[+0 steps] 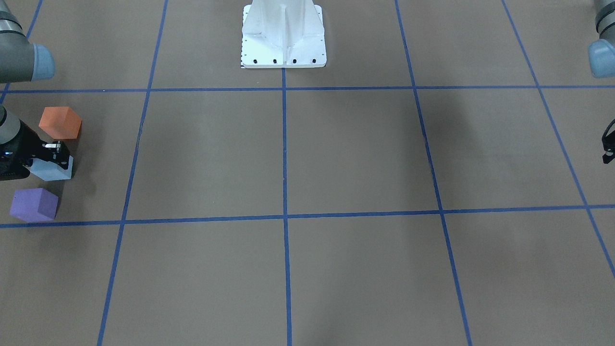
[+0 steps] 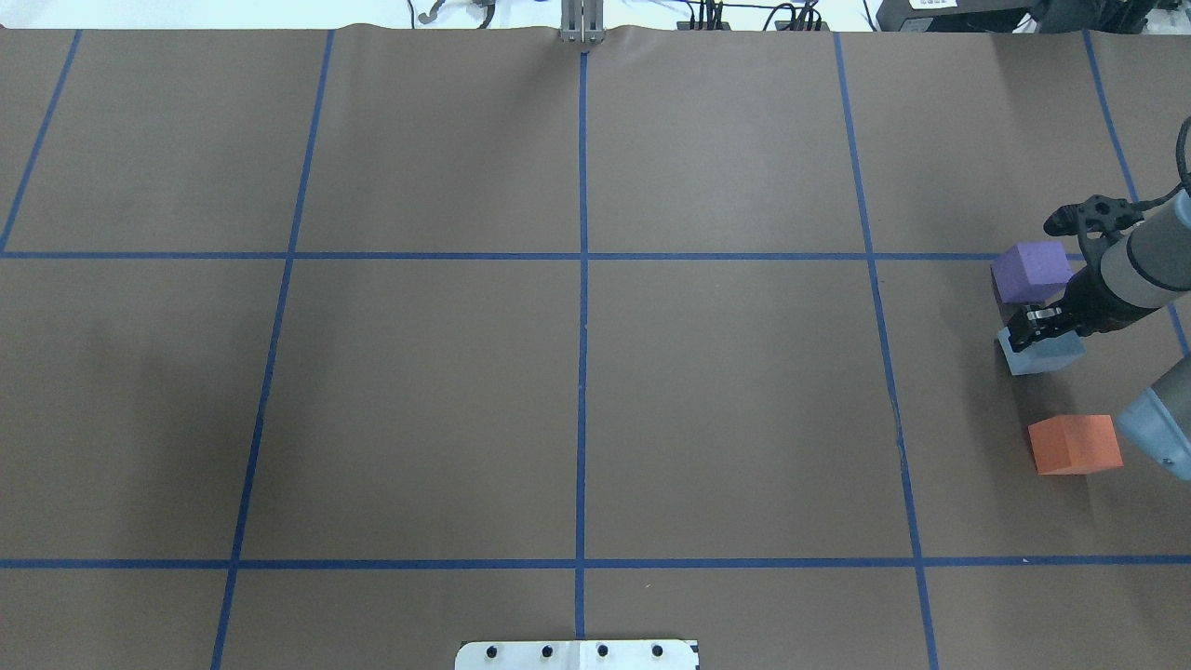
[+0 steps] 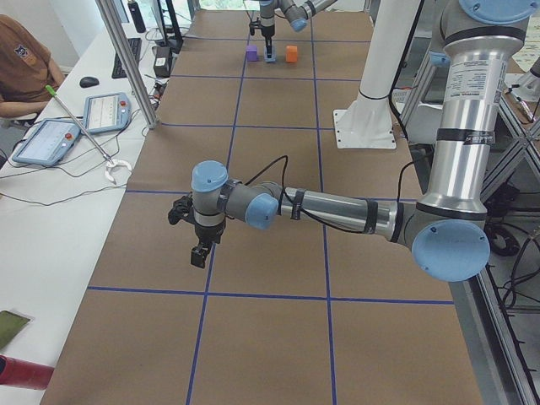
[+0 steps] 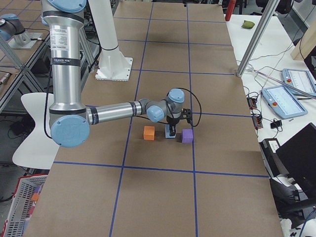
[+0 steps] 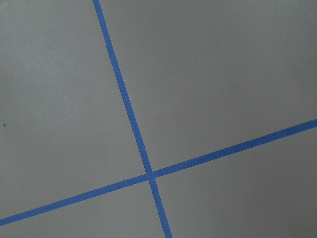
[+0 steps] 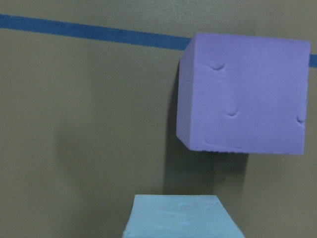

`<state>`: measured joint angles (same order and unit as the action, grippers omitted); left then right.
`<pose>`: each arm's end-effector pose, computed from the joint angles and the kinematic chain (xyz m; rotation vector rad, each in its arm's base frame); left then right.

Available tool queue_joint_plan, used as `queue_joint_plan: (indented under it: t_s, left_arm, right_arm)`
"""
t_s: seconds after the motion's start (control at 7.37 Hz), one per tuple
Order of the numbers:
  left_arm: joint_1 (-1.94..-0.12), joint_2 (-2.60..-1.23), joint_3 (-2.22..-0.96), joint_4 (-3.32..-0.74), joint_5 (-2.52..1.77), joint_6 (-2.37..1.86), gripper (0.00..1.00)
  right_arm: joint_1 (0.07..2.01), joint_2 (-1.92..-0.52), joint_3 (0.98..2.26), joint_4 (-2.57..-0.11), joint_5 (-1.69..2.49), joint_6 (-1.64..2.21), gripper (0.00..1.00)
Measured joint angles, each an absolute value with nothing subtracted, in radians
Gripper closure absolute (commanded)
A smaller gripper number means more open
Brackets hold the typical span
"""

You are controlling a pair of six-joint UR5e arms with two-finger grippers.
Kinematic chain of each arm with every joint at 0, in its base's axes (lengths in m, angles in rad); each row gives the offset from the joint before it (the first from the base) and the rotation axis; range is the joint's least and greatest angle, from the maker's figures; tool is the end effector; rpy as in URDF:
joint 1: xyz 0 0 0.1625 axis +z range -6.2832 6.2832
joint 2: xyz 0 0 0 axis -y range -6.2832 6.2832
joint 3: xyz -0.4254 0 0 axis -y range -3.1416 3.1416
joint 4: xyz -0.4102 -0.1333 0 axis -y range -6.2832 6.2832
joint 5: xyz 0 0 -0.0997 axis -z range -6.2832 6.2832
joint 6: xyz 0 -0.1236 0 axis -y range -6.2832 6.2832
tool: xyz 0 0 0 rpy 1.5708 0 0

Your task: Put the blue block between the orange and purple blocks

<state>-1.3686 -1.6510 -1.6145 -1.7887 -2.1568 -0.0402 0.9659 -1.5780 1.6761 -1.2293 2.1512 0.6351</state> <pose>0.0508 -0.5710 0.5994 0.2600 0.6176 0.2560 -0.2528 -0.4809 0.5988 0.0159 -0.7126 -0.0986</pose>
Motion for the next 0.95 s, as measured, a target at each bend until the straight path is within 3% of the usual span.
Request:
queue_joint_plan:
  t_s: [0.14,0.68,0.95]
  left_arm:
    - [-1.368,-1.652,-1.615,-1.789,-2.157,-0.041,0.00]
    - [-1.368,-1.652,-1.616,-1.789,-2.157,-0.041,0.00]
    - [-1.368,-1.652,-1.618,-1.789,-2.157,-0.041,0.00]
  right_arm:
    - [0.969,-1.583,1.677,-1.229,2.151,0.632,0.01]
    - [0.999,-1.609,1.700,-1.229,2.158,0.629,0.00]
    - [1.090,-1.624,1.775,-1.237,2.221,0.625,0.00]
